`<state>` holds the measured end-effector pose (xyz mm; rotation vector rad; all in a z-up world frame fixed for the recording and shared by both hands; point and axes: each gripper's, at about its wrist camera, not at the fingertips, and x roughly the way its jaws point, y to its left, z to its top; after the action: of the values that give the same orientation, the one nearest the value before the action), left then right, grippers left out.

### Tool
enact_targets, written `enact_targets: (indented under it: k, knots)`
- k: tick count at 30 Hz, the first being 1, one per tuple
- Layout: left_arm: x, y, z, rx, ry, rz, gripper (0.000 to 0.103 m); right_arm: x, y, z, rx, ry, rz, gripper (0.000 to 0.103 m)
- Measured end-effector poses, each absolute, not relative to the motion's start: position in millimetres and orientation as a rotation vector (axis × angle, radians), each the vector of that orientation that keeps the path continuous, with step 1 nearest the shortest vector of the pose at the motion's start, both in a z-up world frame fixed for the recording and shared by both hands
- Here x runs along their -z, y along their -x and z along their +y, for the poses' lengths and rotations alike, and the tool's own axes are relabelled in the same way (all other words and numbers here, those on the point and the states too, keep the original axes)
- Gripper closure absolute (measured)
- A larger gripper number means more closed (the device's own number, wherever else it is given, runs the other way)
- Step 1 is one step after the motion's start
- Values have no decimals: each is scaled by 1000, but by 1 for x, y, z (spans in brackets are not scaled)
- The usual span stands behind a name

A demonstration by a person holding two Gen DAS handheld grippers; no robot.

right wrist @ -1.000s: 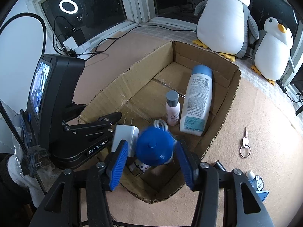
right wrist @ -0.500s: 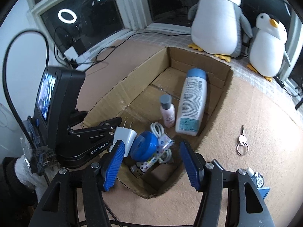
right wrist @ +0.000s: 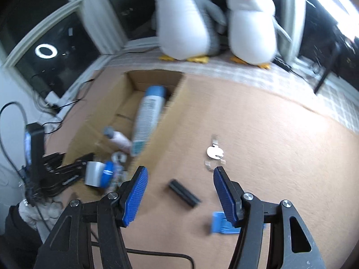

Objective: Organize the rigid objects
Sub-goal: 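Move the right gripper to the key ring and close on it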

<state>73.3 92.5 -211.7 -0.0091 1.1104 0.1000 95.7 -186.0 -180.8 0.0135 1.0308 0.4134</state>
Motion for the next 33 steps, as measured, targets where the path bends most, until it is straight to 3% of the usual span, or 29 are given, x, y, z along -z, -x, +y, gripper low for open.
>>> enact_targets:
  k: [9,15,30,33]
  knots:
    - [211,-74,91,-102,7,1111,72,215,-138,-218,-395,-189,1198,47]
    - [211,-74,91,-101,7,1111,72,233,-160,-225,-377,-305,1274,57]
    - [211,-74,91,-102,8,1109,72,245,-168,-197,-323,-140,1311,67]
    - [211,-74,91,-102,7,1109,72,244,-168,-190,-302,-86,1314,74]
